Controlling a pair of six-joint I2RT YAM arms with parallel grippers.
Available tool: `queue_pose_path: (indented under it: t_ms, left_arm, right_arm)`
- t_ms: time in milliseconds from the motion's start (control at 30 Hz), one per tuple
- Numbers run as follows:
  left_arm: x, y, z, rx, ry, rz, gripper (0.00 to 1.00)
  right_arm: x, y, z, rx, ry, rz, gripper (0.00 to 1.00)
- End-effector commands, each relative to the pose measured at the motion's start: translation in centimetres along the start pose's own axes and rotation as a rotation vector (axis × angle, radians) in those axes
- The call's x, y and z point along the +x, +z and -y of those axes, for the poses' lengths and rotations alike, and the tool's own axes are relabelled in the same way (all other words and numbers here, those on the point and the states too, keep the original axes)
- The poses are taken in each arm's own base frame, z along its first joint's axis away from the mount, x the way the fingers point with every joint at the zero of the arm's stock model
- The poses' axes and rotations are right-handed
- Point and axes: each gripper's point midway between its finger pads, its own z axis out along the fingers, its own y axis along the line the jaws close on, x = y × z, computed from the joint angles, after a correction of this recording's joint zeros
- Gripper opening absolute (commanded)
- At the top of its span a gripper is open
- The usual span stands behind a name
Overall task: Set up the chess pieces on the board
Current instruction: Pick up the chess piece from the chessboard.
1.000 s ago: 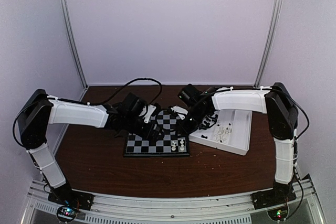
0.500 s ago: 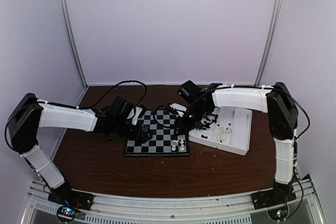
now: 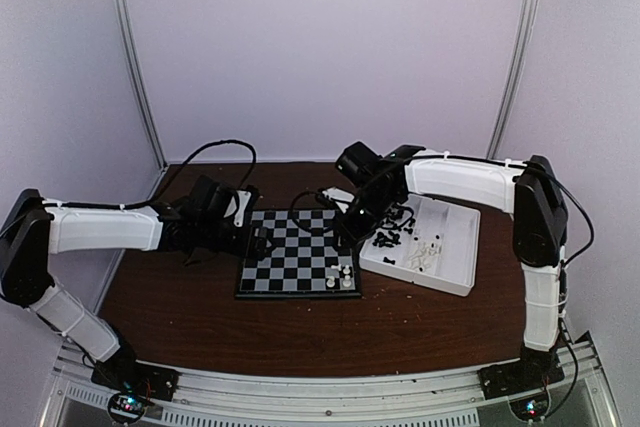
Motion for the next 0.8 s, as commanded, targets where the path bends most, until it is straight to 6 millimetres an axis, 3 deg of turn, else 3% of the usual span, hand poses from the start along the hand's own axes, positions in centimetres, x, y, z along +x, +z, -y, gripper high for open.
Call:
queue_pose_path:
  t_ms: [0, 233, 767]
  left_arm:
    - [-0.7, -0.8, -0.5, -0.013, 0.007, 0.034, 0.89]
    - [-0.6, -0.8, -0.6, -0.016, 0.016, 0.028, 0.89]
    - [-0.8, -1.3, -0.9, -0.022, 0.025, 0.032, 0.89]
  right_arm:
    - [0.3, 0.2, 0.5, 0.058, -0.002, -0.037, 0.26]
    - [1.1, 1.5, 0.6, 0.069, -0.063, -0.101, 0.35]
    - [1.2, 3.6, 0.7, 0.108, -0.208, -0.175, 0.38]
